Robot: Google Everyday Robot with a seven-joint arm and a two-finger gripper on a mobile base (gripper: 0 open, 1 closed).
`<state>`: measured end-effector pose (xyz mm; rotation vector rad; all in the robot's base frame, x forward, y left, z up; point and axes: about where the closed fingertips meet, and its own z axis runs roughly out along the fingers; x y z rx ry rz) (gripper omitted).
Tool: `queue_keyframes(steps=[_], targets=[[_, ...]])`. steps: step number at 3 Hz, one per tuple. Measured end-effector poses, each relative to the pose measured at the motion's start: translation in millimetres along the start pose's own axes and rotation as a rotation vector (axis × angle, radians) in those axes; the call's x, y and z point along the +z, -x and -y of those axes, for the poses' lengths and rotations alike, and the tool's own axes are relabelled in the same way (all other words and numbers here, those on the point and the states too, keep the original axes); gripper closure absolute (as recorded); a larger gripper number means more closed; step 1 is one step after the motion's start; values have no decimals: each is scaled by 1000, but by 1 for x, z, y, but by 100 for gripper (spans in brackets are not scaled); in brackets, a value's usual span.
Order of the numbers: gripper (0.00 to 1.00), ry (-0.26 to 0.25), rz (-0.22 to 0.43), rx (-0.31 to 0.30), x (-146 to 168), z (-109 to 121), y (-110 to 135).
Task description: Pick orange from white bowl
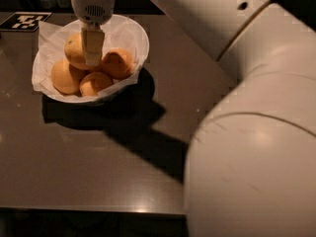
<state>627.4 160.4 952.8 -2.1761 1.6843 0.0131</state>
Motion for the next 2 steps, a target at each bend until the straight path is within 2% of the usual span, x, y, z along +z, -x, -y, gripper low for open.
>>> queue_keyframes(steps=[1, 2], targets=[[100, -63, 42, -12, -25, -19, 4], [100, -97, 59, -19, -40, -28, 5]])
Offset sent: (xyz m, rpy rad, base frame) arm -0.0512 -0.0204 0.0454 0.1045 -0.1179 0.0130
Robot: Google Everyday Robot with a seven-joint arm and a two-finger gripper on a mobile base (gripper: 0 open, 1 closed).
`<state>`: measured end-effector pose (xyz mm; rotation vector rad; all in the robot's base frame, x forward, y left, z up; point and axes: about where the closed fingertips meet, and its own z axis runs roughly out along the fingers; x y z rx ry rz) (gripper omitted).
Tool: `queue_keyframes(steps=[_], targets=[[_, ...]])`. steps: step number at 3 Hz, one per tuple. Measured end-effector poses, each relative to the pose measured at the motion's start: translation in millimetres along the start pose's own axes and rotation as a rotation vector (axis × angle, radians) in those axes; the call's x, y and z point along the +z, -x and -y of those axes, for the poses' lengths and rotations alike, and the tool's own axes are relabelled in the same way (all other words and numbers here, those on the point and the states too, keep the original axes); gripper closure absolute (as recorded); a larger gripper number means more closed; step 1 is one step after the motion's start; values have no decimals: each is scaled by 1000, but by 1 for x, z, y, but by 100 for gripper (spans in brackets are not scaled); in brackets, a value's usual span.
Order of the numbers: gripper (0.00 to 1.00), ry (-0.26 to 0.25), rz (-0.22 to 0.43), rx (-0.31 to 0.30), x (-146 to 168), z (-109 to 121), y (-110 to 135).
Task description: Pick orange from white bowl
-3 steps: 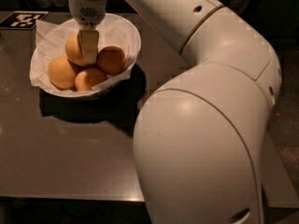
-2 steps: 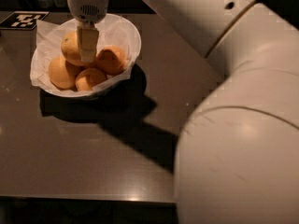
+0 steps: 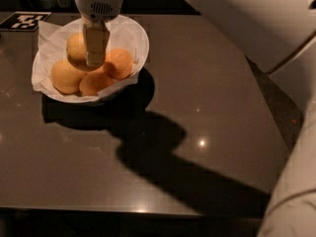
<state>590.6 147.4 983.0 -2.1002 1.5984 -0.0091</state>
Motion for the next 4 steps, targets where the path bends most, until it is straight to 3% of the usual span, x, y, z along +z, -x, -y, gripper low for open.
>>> queue_keyframes(steps=[1, 3, 4], targets=[[100, -28, 6, -23, -14, -5, 6], [100, -121, 45, -131, -55, -31, 26], [82, -124, 45, -133, -57, -31, 27]])
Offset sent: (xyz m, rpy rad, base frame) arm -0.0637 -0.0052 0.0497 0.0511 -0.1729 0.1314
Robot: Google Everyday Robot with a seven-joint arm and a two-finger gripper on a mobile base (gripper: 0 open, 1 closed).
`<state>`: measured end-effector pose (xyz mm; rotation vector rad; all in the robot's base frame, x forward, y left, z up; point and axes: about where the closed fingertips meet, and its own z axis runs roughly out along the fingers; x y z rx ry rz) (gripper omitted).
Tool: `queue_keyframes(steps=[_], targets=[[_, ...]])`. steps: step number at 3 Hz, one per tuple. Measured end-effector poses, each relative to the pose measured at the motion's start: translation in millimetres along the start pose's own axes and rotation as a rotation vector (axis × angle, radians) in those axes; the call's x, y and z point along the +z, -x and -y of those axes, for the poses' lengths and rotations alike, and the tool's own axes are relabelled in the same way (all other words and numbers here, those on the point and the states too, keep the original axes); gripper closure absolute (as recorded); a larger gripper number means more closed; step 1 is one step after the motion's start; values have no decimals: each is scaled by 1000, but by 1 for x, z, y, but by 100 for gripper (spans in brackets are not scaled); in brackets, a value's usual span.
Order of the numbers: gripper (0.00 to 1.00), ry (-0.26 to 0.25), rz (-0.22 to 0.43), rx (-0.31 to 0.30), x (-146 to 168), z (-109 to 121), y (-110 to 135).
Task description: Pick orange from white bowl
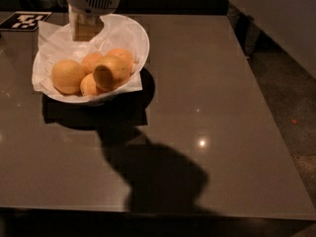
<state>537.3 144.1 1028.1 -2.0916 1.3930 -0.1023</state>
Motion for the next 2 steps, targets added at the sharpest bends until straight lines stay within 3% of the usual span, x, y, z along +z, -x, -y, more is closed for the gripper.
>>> queue_keyframes(steps=[2], targets=[[36, 0, 0, 0, 0, 0, 0]])
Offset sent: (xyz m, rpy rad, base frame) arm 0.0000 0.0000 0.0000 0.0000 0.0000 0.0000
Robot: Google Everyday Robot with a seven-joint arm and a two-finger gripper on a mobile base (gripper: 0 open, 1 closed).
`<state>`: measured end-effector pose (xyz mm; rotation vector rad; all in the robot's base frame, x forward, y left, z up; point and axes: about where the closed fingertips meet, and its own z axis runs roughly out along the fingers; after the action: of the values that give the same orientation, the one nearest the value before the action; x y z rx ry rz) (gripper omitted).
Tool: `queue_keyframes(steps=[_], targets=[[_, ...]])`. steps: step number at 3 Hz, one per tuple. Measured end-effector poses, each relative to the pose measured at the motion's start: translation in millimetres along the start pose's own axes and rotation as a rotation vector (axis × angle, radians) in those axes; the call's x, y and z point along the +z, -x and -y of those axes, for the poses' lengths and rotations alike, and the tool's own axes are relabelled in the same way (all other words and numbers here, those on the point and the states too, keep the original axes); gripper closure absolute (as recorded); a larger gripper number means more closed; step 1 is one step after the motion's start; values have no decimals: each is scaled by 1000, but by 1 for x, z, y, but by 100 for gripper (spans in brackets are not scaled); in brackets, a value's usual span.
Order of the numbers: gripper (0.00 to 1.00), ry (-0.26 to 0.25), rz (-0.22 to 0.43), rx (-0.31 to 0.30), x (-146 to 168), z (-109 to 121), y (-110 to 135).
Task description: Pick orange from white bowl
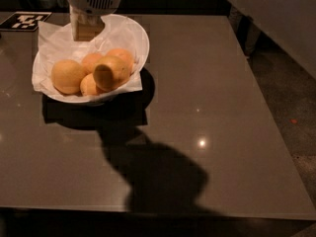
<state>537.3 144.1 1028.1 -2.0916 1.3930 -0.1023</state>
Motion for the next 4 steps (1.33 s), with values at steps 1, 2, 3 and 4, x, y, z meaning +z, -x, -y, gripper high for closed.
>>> queue_keyframes(steps=[1, 2, 3, 4], targets=[[12, 0, 0, 0, 0, 0, 0], [0, -2, -51, 34, 4, -3, -6], [0, 41, -164, 128, 21, -10, -26], [16, 84, -243, 252, 29, -17, -45]])
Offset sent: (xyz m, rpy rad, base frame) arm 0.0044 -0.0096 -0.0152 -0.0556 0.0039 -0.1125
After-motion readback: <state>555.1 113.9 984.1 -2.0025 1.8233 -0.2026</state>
